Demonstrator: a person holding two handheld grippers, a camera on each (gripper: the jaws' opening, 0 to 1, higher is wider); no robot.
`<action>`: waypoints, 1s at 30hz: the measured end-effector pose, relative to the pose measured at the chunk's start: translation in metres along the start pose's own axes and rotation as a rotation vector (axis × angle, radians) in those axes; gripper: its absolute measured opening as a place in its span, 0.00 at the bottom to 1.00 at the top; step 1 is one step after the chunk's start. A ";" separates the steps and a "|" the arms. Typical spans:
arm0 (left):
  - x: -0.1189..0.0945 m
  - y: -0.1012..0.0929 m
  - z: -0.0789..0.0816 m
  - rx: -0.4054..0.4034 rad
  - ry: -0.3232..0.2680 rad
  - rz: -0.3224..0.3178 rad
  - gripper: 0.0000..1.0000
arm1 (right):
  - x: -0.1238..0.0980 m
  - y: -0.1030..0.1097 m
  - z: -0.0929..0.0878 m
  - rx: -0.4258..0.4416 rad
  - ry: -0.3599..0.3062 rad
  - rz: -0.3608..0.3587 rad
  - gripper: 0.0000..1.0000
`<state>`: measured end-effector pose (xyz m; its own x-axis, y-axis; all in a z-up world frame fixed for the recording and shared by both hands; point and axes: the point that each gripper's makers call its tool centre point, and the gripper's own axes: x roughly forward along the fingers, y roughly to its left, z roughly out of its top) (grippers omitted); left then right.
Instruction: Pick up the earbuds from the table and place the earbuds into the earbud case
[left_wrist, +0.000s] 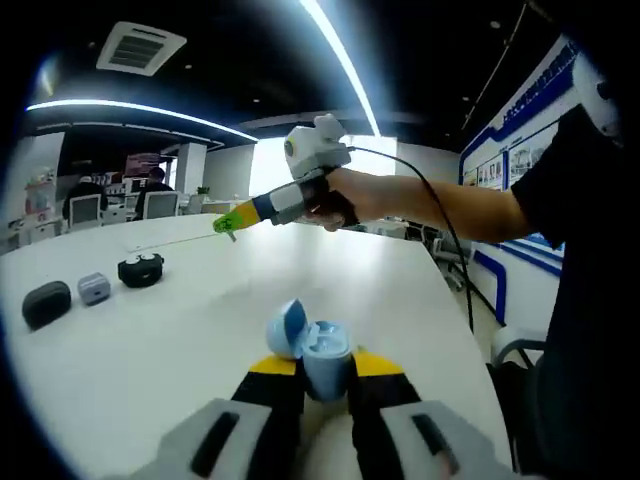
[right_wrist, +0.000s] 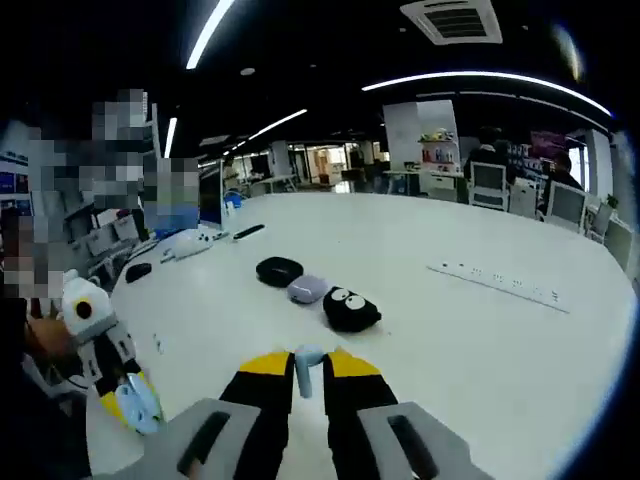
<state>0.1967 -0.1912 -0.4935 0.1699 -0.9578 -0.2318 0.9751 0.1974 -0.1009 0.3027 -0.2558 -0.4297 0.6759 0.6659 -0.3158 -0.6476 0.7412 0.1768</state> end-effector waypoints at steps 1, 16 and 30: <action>0.001 0.000 0.000 0.004 0.004 0.001 0.19 | -0.004 0.010 0.000 0.013 -0.020 0.019 0.11; 0.004 0.002 0.012 -0.045 -0.041 -0.030 0.19 | -0.025 0.105 -0.023 -0.014 -0.154 0.274 0.11; 0.004 0.000 0.020 -0.057 -0.082 -0.053 0.19 | -0.022 0.124 -0.021 -0.009 -0.188 0.336 0.11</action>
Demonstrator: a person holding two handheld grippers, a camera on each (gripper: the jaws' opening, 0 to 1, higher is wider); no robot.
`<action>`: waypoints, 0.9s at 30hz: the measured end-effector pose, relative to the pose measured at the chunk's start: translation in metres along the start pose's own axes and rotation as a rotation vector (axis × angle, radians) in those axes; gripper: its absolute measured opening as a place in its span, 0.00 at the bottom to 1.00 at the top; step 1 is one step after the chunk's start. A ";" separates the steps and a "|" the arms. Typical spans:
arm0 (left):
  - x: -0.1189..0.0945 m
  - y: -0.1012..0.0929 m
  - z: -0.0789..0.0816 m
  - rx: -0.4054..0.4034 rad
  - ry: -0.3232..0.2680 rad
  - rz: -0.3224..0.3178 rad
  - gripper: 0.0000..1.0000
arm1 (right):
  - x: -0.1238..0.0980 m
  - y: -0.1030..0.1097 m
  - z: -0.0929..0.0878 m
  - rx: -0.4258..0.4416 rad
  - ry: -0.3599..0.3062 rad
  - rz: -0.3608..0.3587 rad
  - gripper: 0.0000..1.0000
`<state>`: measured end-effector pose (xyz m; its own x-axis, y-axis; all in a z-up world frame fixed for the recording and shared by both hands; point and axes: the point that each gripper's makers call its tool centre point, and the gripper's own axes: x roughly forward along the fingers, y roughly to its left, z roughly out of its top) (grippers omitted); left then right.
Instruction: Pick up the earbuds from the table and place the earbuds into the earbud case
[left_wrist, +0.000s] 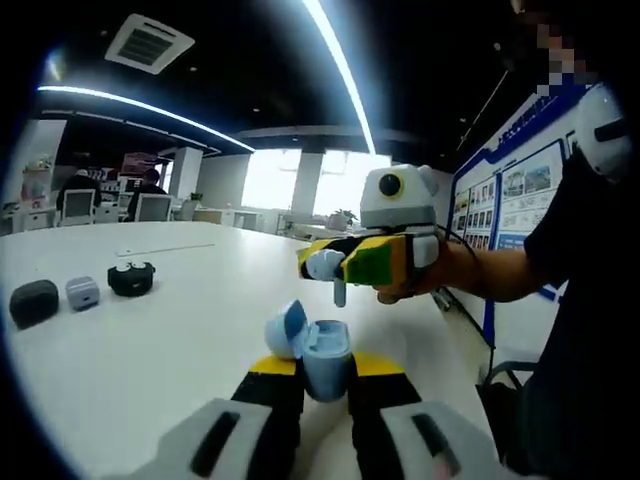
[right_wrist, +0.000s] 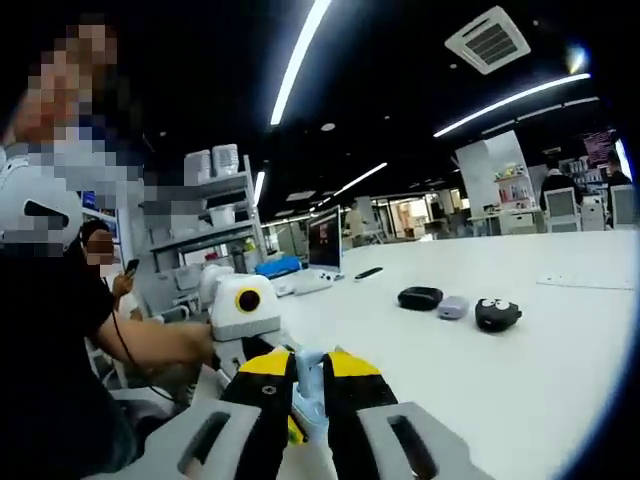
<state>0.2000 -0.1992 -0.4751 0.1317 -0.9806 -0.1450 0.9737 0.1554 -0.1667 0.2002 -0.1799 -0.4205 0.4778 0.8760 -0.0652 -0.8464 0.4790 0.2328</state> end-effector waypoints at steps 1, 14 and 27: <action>0.000 0.000 0.000 0.001 -0.001 0.002 0.19 | 0.000 0.001 0.000 -0.006 -0.002 -0.003 0.11; -0.001 0.000 0.006 0.012 -0.024 0.018 0.19 | -0.003 0.009 -0.003 0.021 -0.079 -0.063 0.11; -0.002 -0.001 0.007 0.061 -0.018 0.059 0.19 | 0.004 0.011 -0.005 -0.001 -0.117 -0.139 0.11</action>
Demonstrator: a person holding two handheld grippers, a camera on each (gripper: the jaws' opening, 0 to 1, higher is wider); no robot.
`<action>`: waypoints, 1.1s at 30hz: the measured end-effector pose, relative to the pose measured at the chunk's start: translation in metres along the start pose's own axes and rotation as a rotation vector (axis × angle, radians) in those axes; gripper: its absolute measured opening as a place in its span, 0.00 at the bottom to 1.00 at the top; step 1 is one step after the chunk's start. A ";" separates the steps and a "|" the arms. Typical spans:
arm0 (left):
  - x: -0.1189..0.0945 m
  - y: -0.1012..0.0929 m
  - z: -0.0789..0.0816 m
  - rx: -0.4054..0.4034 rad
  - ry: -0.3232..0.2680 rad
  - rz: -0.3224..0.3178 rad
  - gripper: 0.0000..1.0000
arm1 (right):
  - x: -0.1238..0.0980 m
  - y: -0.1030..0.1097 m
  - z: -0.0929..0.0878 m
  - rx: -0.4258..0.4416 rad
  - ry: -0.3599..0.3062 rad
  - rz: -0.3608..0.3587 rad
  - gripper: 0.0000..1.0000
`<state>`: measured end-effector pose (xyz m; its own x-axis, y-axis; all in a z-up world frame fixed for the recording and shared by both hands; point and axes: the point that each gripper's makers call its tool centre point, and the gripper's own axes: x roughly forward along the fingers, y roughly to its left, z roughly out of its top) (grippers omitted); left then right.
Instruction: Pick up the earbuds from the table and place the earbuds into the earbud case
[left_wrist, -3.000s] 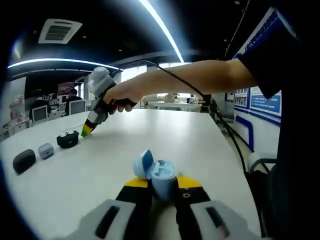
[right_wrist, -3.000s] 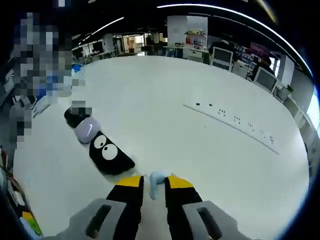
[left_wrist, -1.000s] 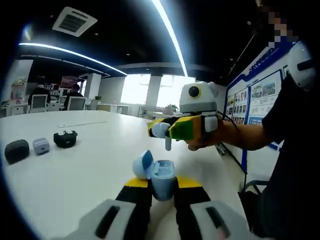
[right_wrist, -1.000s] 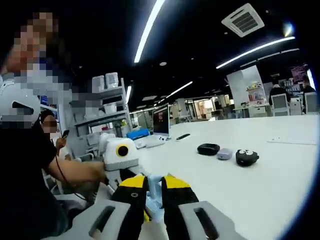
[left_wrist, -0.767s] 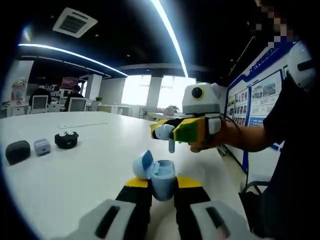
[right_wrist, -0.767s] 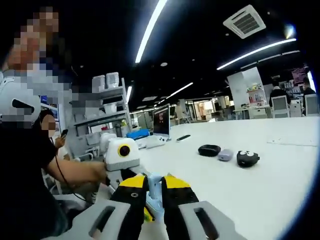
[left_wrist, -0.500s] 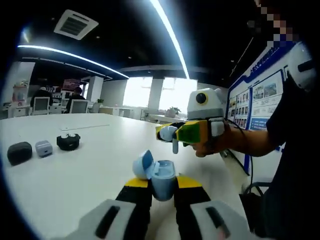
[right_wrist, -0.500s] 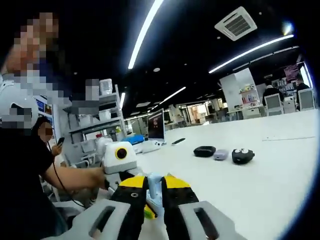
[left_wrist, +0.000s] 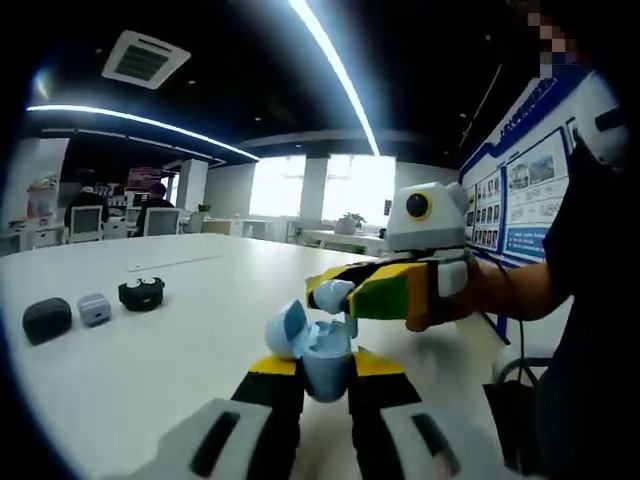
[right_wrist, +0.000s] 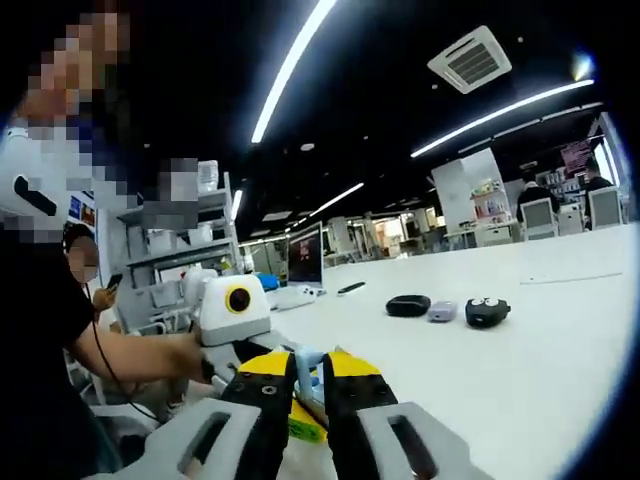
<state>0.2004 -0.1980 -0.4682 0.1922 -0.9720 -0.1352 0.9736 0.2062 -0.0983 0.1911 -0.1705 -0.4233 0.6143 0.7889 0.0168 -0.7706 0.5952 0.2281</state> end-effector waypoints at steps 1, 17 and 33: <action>0.000 0.000 0.000 0.007 0.002 0.006 0.19 | 0.000 0.000 0.001 0.002 -0.010 -0.015 0.11; -0.001 0.002 0.004 0.013 -0.020 0.023 0.19 | -0.032 -0.033 0.020 0.065 -0.143 -0.168 0.11; -0.002 0.000 0.007 0.014 -0.027 0.006 0.19 | -0.024 -0.024 0.019 0.058 -0.126 -0.111 0.11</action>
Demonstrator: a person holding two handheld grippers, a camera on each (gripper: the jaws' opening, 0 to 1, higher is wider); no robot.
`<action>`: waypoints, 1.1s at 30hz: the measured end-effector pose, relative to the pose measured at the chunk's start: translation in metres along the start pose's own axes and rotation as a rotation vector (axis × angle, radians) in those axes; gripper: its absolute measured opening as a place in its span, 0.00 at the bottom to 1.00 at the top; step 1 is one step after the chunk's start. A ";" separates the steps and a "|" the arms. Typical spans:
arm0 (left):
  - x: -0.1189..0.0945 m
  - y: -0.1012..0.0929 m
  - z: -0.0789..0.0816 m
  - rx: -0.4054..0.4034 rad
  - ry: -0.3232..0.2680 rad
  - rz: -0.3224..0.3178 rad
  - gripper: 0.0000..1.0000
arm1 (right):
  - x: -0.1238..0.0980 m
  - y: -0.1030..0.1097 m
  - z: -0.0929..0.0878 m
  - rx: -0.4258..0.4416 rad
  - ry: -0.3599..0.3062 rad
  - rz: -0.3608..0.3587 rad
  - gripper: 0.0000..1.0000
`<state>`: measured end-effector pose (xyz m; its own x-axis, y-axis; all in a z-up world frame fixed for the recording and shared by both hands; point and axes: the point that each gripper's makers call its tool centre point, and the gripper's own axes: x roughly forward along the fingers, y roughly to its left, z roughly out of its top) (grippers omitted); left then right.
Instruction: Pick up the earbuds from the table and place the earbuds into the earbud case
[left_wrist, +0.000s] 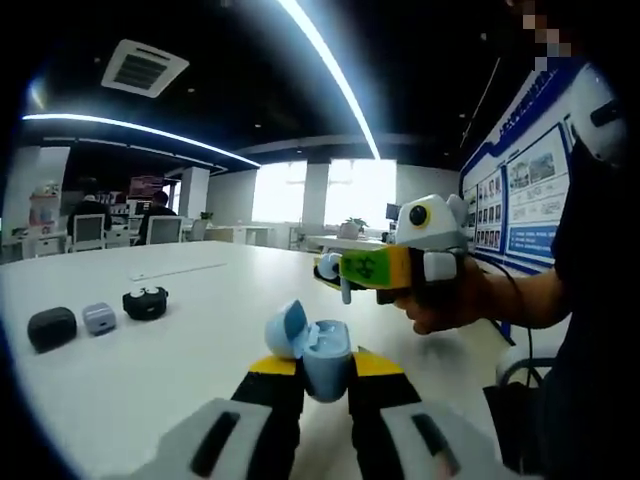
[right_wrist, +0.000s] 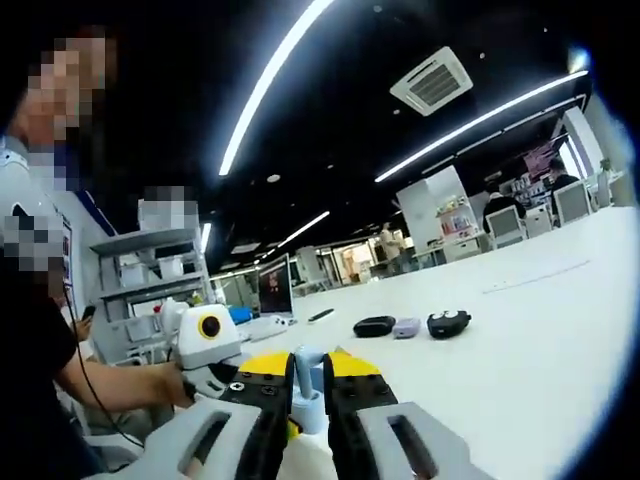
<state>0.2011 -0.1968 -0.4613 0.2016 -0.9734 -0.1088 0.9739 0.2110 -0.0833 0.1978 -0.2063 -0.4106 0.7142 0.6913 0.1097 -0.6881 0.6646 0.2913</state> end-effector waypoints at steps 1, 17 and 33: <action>-0.001 0.000 0.000 -0.002 -0.001 0.000 0.19 | 0.001 0.001 0.000 -0.002 0.002 0.004 0.11; -0.009 -0.008 0.010 -0.051 -0.043 -0.097 0.19 | 0.003 0.017 0.003 -0.007 0.040 0.162 0.11; -0.007 -0.004 0.015 -0.047 -0.067 -0.058 0.19 | 0.009 0.012 -0.003 -0.047 -0.007 0.068 0.11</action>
<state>0.1970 -0.1924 -0.4453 0.1535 -0.9875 -0.0361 0.9785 0.1570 -0.1340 0.1951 -0.1913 -0.4090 0.6661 0.7337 0.1341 -0.7403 0.6286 0.2382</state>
